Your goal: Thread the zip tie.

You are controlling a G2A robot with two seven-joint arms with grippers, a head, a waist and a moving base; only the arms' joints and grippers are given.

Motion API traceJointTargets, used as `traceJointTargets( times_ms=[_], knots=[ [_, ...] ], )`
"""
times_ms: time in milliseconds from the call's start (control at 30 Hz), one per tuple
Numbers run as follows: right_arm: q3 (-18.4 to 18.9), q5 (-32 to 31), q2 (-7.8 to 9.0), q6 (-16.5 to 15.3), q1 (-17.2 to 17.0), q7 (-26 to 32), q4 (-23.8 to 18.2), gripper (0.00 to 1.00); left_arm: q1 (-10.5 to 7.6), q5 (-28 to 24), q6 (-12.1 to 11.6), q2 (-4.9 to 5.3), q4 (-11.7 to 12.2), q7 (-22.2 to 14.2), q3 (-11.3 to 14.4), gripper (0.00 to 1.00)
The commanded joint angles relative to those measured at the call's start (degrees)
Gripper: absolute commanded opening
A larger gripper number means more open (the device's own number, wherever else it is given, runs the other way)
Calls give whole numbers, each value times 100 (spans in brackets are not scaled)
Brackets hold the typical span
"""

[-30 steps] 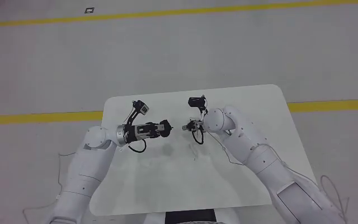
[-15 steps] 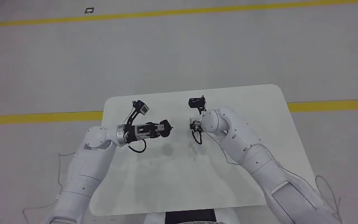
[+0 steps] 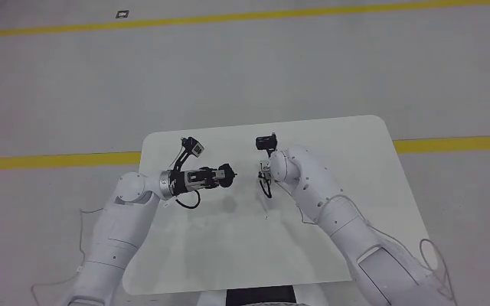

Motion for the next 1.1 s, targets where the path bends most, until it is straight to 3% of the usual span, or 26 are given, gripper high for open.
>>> traceJointTargets(
  times_ms=[0,400,700,1067],
  knots=[
    [56,-133,-81,0,12,32,84,26,0,0,0,0,0,0,0,0],
    [409,-650,-439,0,41,137,444,19,0,0,0,0,0,0,0,0],
    [663,-989,-631,0,18,149,578,0,0,0,0,0,0,0,0,0],
    [963,-1369,-758,0,-153,212,349,0,0,0,0,0,0,0,0,0]
  ],
)
